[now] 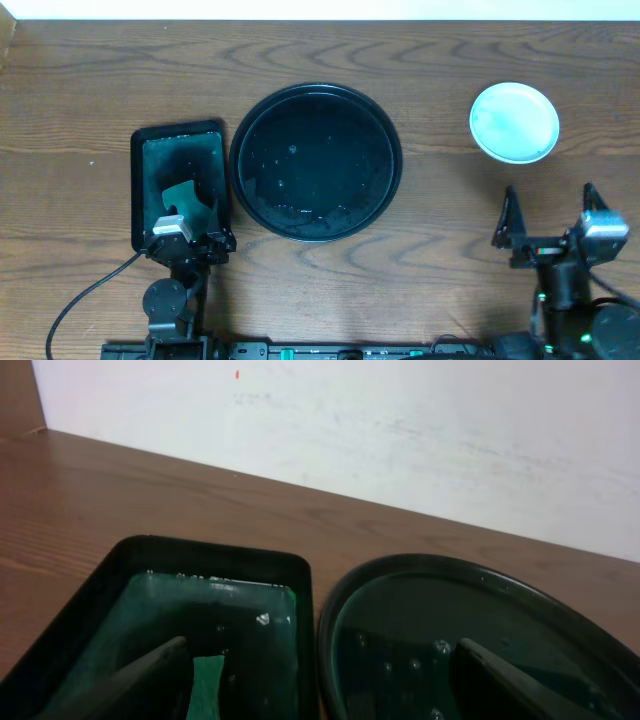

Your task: Clean dirty plates on tray and stack at the side

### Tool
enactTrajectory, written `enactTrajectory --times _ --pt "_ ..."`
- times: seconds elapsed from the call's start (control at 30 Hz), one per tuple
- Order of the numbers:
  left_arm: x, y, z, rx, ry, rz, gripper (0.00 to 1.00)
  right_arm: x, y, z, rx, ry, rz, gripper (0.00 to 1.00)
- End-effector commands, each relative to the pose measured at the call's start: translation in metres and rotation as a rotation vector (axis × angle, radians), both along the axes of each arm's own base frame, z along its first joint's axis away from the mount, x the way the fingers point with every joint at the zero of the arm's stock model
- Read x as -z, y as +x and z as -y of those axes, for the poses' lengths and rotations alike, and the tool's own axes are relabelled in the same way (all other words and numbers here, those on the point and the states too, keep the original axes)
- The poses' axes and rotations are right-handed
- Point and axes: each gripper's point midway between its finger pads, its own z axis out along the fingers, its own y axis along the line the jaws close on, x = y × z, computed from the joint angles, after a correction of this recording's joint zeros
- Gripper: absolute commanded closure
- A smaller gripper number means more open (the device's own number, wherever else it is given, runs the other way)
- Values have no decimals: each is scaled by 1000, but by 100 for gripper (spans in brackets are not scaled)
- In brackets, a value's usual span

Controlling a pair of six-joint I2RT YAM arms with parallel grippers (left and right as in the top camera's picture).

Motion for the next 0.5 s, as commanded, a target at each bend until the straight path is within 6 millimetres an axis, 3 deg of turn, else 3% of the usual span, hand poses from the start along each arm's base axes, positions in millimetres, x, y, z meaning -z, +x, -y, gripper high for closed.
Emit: enactTrajectory --times 0.0,0.17,0.47 --pt "15 -1 1 8 12 -48 18 38 4 3 4 140 29 1" --pt "15 -1 1 7 12 -48 18 64 11 -1 -29 167 94 1" --pt "15 -1 1 8 12 -48 18 85 21 -3 -39 169 132 1"
